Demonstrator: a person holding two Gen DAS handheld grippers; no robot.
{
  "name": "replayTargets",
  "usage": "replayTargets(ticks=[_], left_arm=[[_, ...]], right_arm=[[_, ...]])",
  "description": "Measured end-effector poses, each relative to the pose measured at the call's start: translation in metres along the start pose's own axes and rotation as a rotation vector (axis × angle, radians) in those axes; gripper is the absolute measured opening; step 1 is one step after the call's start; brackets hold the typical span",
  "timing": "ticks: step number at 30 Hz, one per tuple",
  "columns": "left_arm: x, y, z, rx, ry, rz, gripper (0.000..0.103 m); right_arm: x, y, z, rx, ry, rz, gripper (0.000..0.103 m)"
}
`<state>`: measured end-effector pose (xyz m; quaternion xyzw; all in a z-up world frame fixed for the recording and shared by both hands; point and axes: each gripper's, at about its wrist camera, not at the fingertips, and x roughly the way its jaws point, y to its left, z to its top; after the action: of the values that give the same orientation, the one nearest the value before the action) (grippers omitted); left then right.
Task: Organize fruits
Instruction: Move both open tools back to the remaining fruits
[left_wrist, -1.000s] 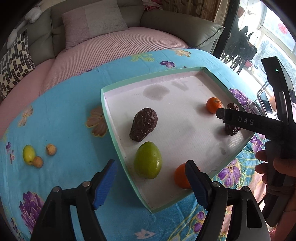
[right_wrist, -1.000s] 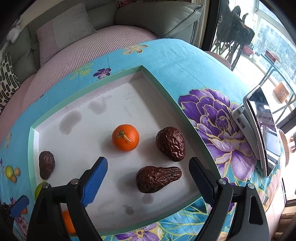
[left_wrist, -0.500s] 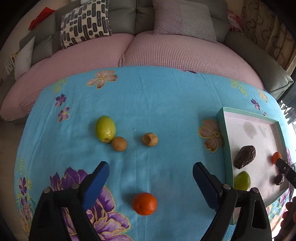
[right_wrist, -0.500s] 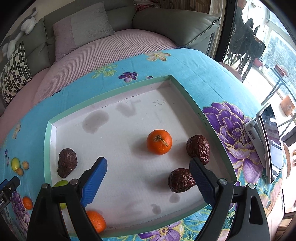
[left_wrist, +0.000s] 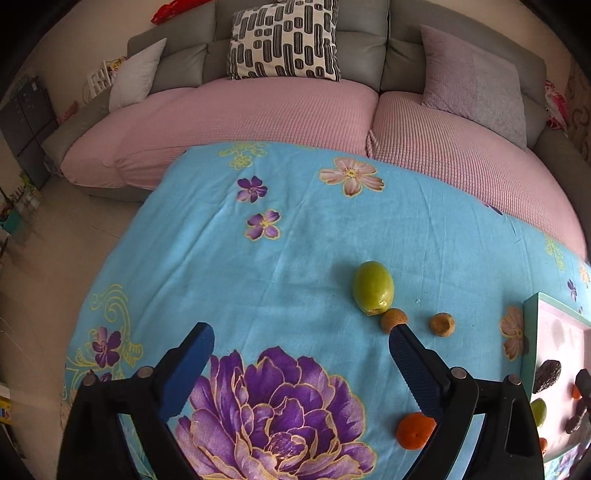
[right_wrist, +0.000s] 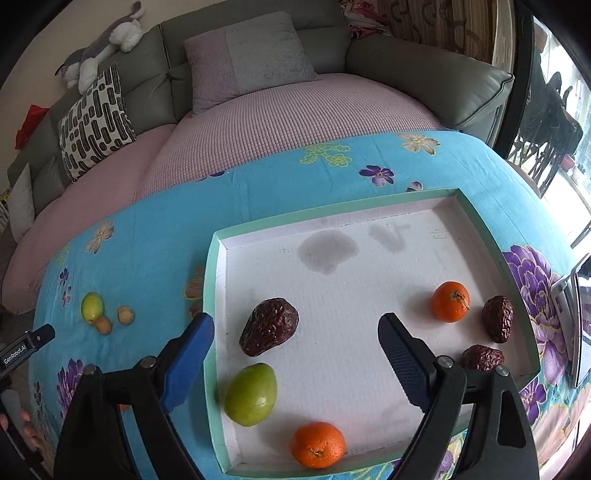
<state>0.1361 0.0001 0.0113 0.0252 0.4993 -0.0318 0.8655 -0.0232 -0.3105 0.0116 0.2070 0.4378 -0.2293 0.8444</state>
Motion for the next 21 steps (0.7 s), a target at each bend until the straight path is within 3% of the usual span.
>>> replayTargets(ticks=[10,16,21], left_arm=[[-0.006,0.012,0.003,-0.019,-0.006,-0.010,0.099],[-0.004,0.023,0.004,-0.020,-0.006,0.016,0.099],[0.010,0.027,0.001,-0.014,0.043,0.016,0.099]], right_arm=[[-0.002,0.067,-0.008,-0.119,-0.007,0.113,0.091],[0.009,0.107,-0.023,-0.227,0.038,0.158,0.091],[0.023,0.132,-0.040,-0.303,0.091,0.178,0.091]])
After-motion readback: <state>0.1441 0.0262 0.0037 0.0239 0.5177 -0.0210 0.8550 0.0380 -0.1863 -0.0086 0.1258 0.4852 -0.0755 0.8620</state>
